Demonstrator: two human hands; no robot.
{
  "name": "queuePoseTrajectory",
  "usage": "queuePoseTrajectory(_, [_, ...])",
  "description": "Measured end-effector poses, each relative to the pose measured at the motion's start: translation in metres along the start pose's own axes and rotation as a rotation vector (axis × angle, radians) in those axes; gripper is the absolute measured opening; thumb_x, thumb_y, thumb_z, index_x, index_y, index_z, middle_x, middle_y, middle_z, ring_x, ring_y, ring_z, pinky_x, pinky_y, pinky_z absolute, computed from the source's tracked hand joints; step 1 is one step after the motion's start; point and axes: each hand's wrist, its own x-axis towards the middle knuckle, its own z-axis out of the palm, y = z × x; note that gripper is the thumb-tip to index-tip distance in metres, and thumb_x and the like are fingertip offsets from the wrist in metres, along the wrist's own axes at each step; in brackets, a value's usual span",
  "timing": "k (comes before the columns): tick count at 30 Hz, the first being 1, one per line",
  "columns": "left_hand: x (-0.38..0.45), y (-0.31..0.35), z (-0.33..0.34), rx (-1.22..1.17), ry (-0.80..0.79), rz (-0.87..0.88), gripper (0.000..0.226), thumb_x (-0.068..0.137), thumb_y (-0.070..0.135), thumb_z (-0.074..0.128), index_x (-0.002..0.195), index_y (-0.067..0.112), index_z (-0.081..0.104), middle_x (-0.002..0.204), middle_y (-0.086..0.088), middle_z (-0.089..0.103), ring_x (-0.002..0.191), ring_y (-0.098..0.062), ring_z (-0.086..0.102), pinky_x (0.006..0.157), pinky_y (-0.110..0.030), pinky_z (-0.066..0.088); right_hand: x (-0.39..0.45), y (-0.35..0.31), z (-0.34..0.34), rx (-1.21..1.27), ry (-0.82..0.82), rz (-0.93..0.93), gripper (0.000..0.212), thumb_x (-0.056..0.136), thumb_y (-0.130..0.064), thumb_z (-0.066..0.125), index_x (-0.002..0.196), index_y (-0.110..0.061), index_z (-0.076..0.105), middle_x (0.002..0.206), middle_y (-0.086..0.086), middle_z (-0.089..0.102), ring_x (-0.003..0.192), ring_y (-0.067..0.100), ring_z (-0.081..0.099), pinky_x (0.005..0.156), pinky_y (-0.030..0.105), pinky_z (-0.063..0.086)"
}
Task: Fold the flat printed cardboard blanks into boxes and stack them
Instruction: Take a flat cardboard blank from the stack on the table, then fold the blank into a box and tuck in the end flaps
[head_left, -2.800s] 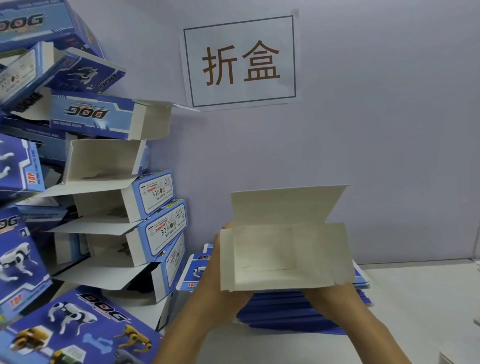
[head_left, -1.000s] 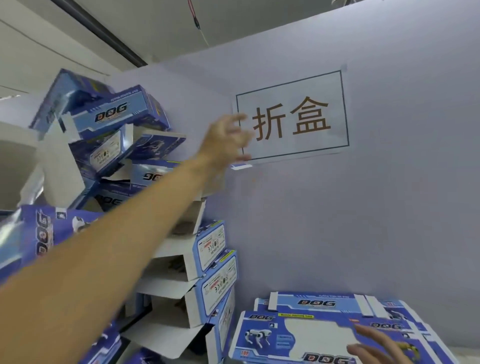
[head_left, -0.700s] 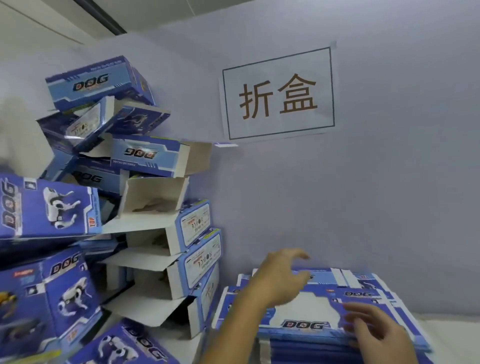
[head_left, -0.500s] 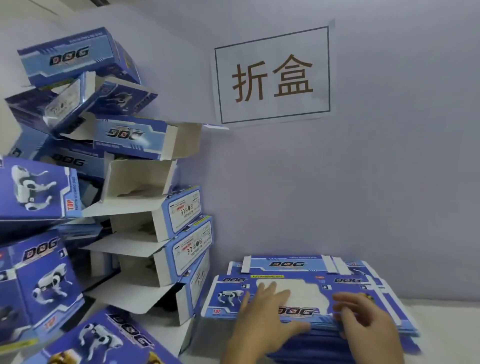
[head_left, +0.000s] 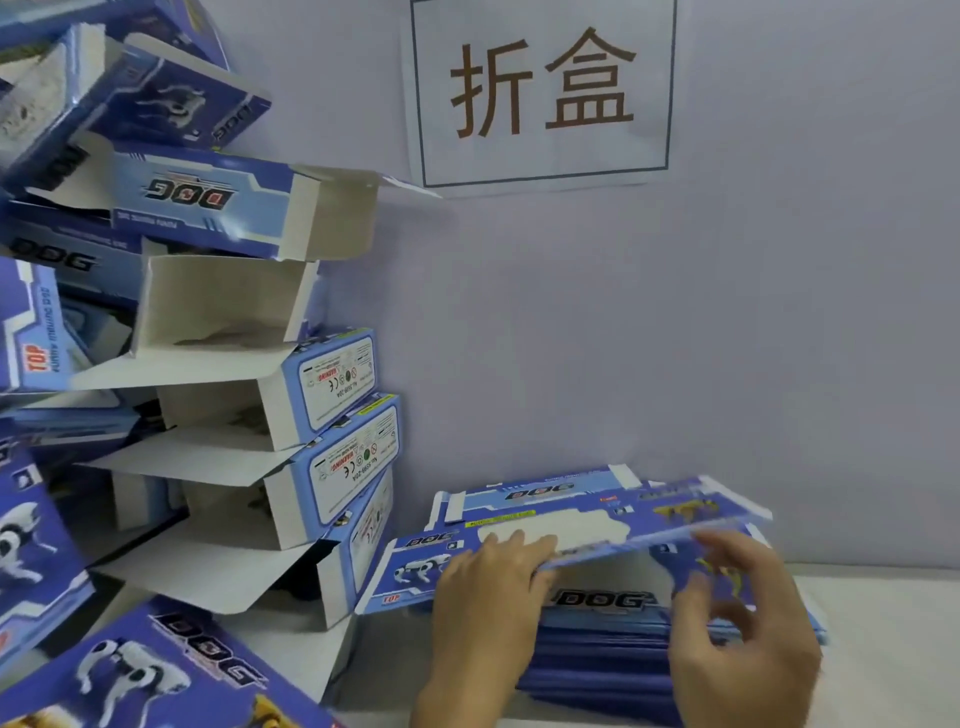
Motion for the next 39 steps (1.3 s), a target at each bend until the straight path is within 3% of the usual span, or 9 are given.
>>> queuePoseTrajectory(7, [0.001,0.003,-0.003,-0.065,-0.015,-0.003,0.044,0.100,0.050,0.044,0.145,0.050,0.040,0.143,0.016,0.053,0.128,-0.010,0.047,0.108,-0.034,0.038,0.006,-0.008,0.006,0.344,-0.547,0.716,0.016,0.093,-0.019,0.062,0.106,-0.029,0.064,0.084,-0.008,0.077,0.079,0.019,0.075,0.055,0.034,0.060])
queuePoseTrajectory(12, [0.006,0.009,-0.005,-0.033,-0.217,0.055,0.051,0.093,0.060,0.052,0.143,0.052,0.042,0.141,0.014,0.053,0.130,-0.010,0.041,0.108,-0.036,0.036,0.008,-0.007,0.013,0.410,-0.422,0.933,0.013,0.094,-0.017,0.062,0.098,-0.005,0.061,0.091,0.019,0.073,0.079,0.034,0.073,0.058,0.039,0.059])
queuePoseTrajectory(17, [0.007,0.005,-0.010,-0.208,-0.240,0.043,0.058,0.078,0.076,0.057,0.129,0.050,0.058,0.132,0.029,0.047,0.122,0.006,0.035,0.098,-0.026,0.036,0.014,0.007,0.006,0.347,-0.390,0.943,0.011,0.098,-0.004,0.055,0.097,0.007,0.055,0.079,0.027,0.070,0.064,0.036,0.071,0.050,0.033,0.057])
queuePoseTrajectory(21, [0.010,0.000,-0.018,-0.446,0.165,0.014,0.035,0.087,0.053,0.065,0.119,0.038,0.067,0.113,0.026,0.051,0.113,0.002,0.048,0.096,-0.025,0.046,0.030,0.013,-0.009,0.314,-0.391,0.794,0.012,0.098,-0.003,0.053,0.107,-0.011,0.054,0.061,0.012,0.071,0.053,0.021,0.070,0.046,0.030,0.058])
queuePoseTrajectory(24, [0.012,0.001,-0.024,-0.440,0.376,-0.058,0.061,0.086,0.056,0.059,0.142,0.033,0.048,0.138,0.016,0.045,0.132,-0.009,0.042,0.107,-0.036,0.045,0.041,0.015,-0.023,0.207,-0.343,0.620,0.023,0.099,-0.013,0.055,0.113,-0.030,0.059,0.061,0.007,0.072,0.055,0.023,0.067,0.056,0.043,0.060])
queuePoseTrajectory(26, [0.010,0.004,-0.028,-0.472,0.349,-0.110,0.081,0.077,0.069,0.050,0.149,0.035,0.032,0.142,0.022,0.040,0.133,-0.001,0.038,0.110,-0.032,0.041,0.047,0.009,-0.029,0.172,-0.307,0.538,0.028,0.100,-0.022,0.054,0.098,-0.049,0.061,0.060,0.003,0.072,0.050,0.016,0.065,0.049,0.036,0.054])
queuePoseTrajectory(29, [0.008,0.010,-0.030,-0.786,0.232,-0.095,0.057,0.073,0.067,0.054,0.122,0.037,0.052,0.115,0.027,0.063,0.111,0.001,0.061,0.083,-0.015,0.054,0.052,0.000,-0.030,0.277,-0.303,0.522,0.026,0.101,-0.030,0.050,0.102,-0.054,0.060,0.070,-0.003,0.075,0.054,0.004,0.068,0.047,0.025,0.051])
queuePoseTrajectory(34, [0.004,0.018,-0.027,-0.864,0.160,-0.051,0.069,0.062,0.076,0.055,0.117,0.035,0.057,0.106,0.023,0.067,0.111,-0.007,0.062,0.093,-0.035,0.056,0.054,-0.006,-0.031,0.547,-0.400,0.598,0.056,0.076,-0.051,0.060,0.131,-0.051,0.051,0.114,-0.003,0.073,0.098,0.024,0.073,0.072,0.049,0.058])
queuePoseTrajectory(39, [0.001,0.019,-0.030,-0.939,0.117,-0.044,0.072,0.058,0.077,0.061,0.115,0.032,0.054,0.104,0.029,0.067,0.104,0.003,0.064,0.083,-0.015,0.055,0.051,-0.007,-0.029,0.553,-0.418,0.526,0.059,0.069,-0.061,0.060,0.127,-0.056,0.049,0.121,-0.006,0.068,0.109,0.026,0.068,0.087,0.058,0.055])
